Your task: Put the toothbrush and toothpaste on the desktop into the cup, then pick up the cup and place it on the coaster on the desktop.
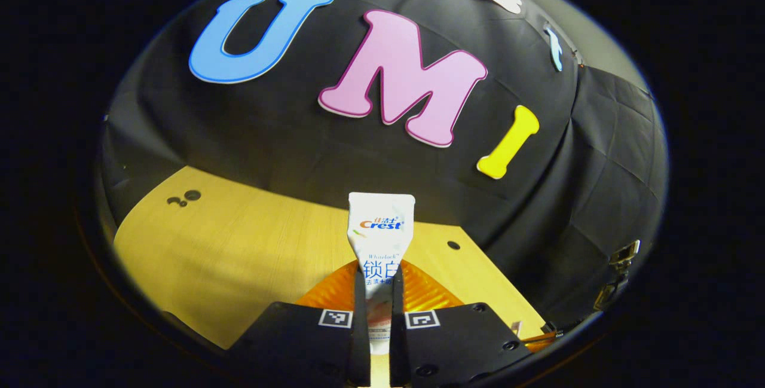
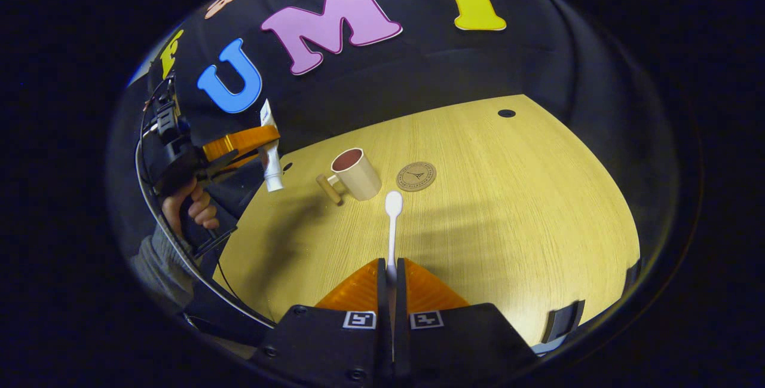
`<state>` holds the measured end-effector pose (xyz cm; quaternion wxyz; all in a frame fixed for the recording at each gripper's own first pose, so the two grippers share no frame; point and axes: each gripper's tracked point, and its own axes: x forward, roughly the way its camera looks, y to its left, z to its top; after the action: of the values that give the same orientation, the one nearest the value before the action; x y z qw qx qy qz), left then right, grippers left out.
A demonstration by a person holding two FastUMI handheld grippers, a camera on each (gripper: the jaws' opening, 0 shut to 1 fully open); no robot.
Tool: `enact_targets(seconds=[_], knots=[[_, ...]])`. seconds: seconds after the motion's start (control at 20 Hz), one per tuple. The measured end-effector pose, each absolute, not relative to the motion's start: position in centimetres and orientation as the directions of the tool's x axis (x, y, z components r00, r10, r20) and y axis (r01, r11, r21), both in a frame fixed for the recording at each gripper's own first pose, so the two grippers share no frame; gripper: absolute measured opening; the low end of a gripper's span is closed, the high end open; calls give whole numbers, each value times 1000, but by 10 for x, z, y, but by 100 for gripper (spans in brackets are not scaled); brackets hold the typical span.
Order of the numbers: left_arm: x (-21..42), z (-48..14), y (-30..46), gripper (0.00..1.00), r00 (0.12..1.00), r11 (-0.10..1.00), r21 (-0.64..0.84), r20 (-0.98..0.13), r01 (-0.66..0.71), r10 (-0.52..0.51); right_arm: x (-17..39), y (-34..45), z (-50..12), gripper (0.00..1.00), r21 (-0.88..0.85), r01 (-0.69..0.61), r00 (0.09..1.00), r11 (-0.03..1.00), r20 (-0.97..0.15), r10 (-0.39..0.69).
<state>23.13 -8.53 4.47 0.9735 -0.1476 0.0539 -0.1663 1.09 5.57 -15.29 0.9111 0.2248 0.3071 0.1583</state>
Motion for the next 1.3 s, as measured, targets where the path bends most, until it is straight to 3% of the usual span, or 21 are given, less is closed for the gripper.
enact_targets(seconds=[0.3,0.7,1.0,1.3], knots=[[297,47,-114,17,912,877,-268,24,399,-409,-3,35,-147,6,532,-82,796,843,-475,377],[367,-10,-123,17,930,914,-225,-71,337,-360,-23,24,-153,6,545,-32,799,838,-490,349],[367,-41,-123,18,927,929,-171,-130,329,-352,-19,26,-154,6,559,-45,789,828,-489,373],[356,-48,-122,24,919,926,-164,-153,339,-363,-11,31,-155,6,561,-70,779,825,-485,396]])
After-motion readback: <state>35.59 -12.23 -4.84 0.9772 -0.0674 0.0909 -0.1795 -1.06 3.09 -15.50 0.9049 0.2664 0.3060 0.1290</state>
